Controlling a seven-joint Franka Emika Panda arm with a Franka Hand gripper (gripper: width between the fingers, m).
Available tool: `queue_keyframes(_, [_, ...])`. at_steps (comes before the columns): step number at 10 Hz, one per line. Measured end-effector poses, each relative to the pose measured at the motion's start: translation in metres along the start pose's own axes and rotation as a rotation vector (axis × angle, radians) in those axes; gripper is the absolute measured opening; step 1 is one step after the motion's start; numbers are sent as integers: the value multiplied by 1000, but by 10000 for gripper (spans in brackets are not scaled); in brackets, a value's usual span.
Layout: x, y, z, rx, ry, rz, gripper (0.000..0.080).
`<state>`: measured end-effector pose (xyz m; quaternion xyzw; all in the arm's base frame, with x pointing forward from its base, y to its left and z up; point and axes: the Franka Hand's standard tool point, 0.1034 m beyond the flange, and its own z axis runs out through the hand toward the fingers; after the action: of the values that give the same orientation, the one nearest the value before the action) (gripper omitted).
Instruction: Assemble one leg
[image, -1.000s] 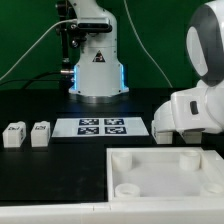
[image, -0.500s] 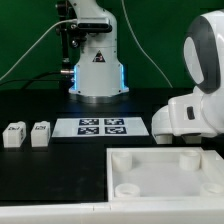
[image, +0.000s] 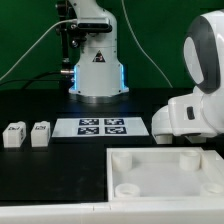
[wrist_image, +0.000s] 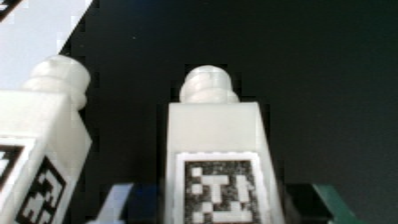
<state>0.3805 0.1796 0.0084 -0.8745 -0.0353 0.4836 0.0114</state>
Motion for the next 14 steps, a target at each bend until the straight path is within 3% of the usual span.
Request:
queue_keyframes(8, [-1,0,-6,1,35,-3,291])
queue_keyframes(10, [-12,9,-35,0,81,-34,291])
queue_keyframes(11, [-18,14,-61,6,195,-46,291])
queue_keyframes(12, [-31,18,-76,5,242,-55,291])
queue_keyframes(14, [-37,24,-124,14,463,-87,291])
